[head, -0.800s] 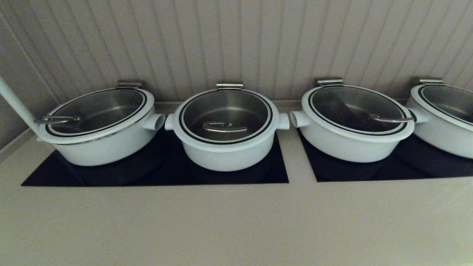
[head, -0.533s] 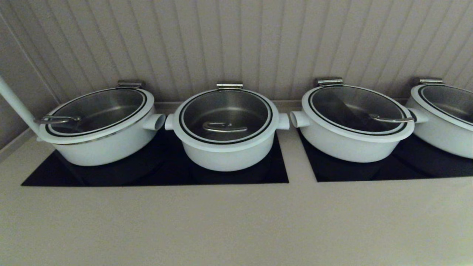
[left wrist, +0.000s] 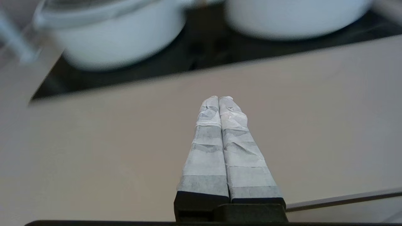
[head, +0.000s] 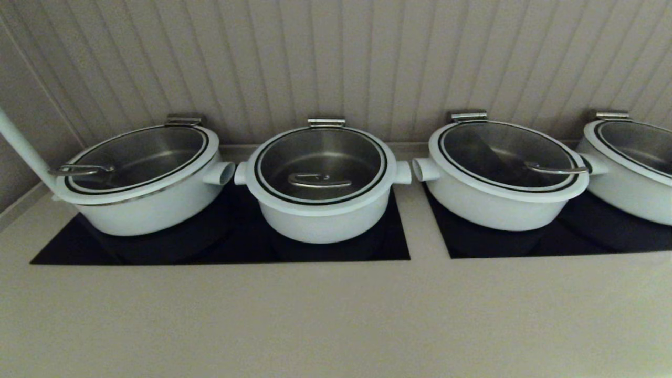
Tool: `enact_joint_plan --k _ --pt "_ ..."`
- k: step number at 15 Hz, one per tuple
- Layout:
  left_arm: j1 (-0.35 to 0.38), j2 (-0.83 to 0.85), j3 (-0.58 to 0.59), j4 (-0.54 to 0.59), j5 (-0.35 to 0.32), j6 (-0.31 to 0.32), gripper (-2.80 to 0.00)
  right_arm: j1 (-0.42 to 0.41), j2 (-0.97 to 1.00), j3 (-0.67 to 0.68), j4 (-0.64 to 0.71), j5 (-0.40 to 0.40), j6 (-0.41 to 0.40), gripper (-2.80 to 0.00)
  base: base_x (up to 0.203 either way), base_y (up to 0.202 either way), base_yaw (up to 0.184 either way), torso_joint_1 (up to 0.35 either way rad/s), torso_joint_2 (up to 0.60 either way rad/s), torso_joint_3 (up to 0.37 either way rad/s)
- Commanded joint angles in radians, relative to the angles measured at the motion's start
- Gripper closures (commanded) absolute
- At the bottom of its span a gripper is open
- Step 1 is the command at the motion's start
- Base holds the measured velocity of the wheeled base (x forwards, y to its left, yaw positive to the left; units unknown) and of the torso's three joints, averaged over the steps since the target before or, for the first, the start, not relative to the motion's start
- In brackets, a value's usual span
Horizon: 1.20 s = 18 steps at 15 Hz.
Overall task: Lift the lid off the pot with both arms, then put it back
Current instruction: Open the food pot lid a small opening with the left arm
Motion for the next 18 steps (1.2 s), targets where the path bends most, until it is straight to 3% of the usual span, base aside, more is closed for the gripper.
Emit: enact_joint_plan --k 1,4,7,12,14,16,18 --pt "0.0 0.037 -0.09 0.003 -0.071 0.006 0.0 -0.001 0.002 0.0 0.0 0.0 0.0 0.0 0.0 0.0 0.0 0.0 0.0 0.0" --pt "-0.001 0.182 -0.232 -0.002 -0.133 0.009 0.0 -0.001 0.002 0.0 0.0 0.0 0.0 0.0 0.0 0.0 0.0 0.0 0.0 0.0" --pt "-0.002 0.346 -0.372 -0.007 -0.282 0.006 0.0 0.0 0.002 0.0 0.0 0.0 0.0 0.0 0.0 0.0 0.0 0.0 0.0 0.0" --pt "-0.013 0.61 -0.527 -0.01 -0.457 0.008 0.0 0.0 0.002 0.0 0.0 0.0 0.0 0.0 0.0 0.0 0.0 0.0 0.0 0.0" --pt "-0.071 0.711 -0.549 -0.023 -0.497 0.008 0.0 0.0 0.002 0.0 0.0 0.0 0.0 0.0 0.0 0.0 0.0 0.0 0.0 0.0" --pt "-0.198 0.823 -0.54 -0.123 -0.507 0.007 0.0 0.0 0.002 0.0 0.0 0.0 0.0 0.0 0.0 0.0 0.0 0.0 0.0 0.0" --pt "-0.246 0.936 -0.522 -0.221 -0.506 0.009 0.0 0.0 0.002 0.0 0.0 0.0 0.0 0.0 0.0 0.0 0.0 0.0 0.0 0.0"
